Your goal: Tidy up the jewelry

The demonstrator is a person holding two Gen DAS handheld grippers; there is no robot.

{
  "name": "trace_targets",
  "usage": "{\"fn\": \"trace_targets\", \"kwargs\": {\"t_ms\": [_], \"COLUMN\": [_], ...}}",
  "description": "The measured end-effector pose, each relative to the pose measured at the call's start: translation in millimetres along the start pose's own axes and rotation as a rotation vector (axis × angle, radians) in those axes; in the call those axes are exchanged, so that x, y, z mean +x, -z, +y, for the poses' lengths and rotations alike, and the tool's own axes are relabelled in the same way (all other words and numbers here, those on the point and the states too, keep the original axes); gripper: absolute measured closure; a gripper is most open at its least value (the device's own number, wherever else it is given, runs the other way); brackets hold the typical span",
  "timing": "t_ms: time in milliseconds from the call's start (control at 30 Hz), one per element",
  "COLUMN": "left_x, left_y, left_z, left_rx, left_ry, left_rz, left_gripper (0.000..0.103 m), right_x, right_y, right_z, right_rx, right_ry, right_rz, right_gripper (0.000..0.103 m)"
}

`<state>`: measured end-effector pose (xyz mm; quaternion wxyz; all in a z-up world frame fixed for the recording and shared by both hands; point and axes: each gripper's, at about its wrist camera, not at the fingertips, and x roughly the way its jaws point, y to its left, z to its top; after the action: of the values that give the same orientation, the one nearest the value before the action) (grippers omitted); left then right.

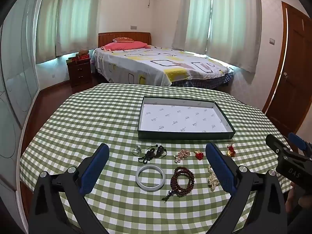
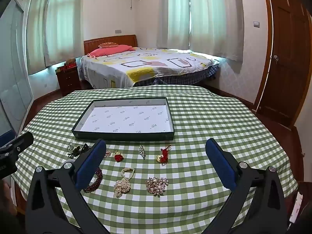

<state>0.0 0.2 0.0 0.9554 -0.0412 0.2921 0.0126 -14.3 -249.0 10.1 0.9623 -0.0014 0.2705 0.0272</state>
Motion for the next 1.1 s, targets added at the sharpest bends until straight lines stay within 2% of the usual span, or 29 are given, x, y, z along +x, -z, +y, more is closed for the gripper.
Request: {"fn": "trace_targets", "kwargs": {"t_ms": [500, 1100], "left_x": [-10.8, -15.0], "left_y": [-12.2, -12.0], "left_z": [-1.3, -1.4], "left_rx": [-0.003, 0.0], "left_ry": [-0.004, -0.017], "left_rz": [-0.018, -0.038], "left_gripper": [0.007, 0.007], "right_x": [-3.8, -9.9], "right_y": [-2.5, -6.8], "right_z": [2.9, 3.7], "right_rx": [-0.003, -0.007], "right_ry": [-0.001, -0.005], "right_rz": [-0.009, -0.021], "right_gripper": [0.004, 0.004]}}
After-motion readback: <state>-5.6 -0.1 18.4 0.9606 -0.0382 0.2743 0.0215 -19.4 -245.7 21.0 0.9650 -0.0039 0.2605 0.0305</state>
